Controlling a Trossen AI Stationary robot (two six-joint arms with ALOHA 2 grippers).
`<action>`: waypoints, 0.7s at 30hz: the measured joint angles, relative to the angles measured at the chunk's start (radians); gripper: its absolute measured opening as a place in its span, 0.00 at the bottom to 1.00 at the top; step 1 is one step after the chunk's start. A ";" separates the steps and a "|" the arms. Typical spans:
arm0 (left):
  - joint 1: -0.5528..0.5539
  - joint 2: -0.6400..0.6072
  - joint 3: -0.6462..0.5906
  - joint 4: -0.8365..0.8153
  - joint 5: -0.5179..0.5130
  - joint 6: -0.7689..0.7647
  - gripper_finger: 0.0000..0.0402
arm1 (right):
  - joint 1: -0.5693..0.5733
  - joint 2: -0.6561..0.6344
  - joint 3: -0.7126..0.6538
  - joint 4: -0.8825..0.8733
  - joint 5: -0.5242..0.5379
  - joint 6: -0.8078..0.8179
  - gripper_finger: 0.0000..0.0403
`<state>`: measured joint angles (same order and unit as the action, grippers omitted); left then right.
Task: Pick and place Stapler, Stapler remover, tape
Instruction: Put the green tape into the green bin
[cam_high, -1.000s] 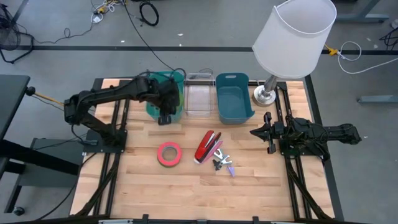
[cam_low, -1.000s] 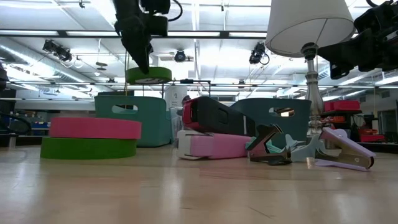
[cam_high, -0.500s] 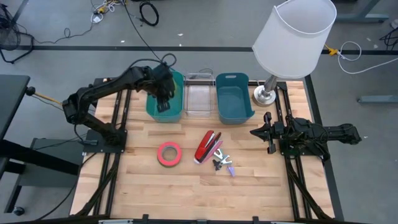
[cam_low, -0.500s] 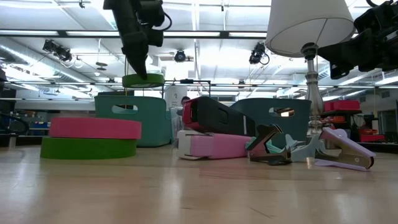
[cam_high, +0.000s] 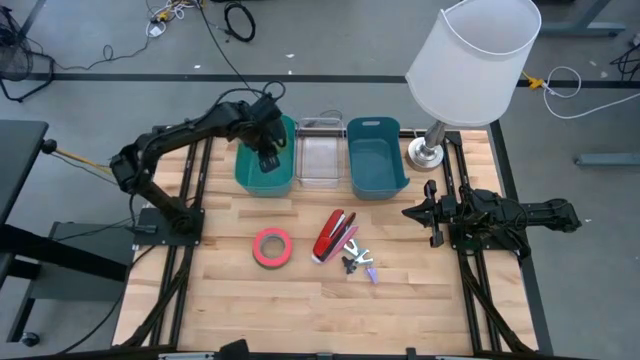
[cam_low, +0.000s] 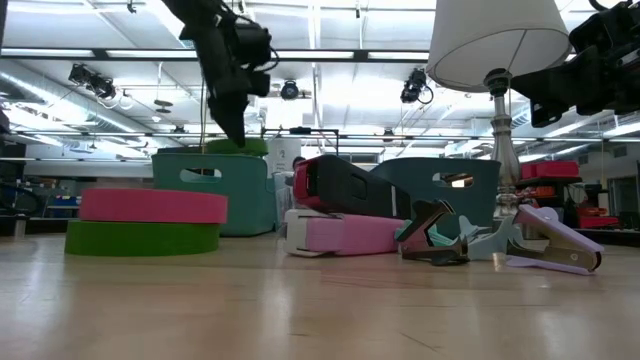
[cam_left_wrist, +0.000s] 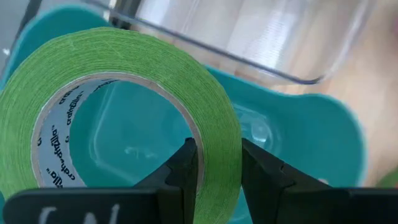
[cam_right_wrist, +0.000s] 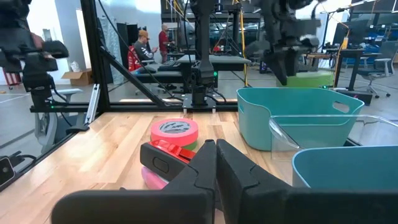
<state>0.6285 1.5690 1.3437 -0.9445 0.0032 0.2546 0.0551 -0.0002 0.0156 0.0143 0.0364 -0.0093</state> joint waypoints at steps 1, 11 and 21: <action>0.009 0.011 0.000 0.006 0.000 0.001 0.26 | 0.000 0.000 0.000 0.000 0.000 0.000 0.04; 0.075 0.140 0.000 0.022 0.013 0.000 0.26 | 0.000 0.000 0.000 0.000 0.000 0.000 0.04; 0.111 0.221 0.000 0.075 0.028 0.000 0.26 | 0.000 0.000 0.000 0.000 0.000 0.000 0.04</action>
<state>0.7398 1.7896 1.3437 -0.8690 0.0312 0.2543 0.0551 -0.0002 0.0158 0.0143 0.0364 -0.0093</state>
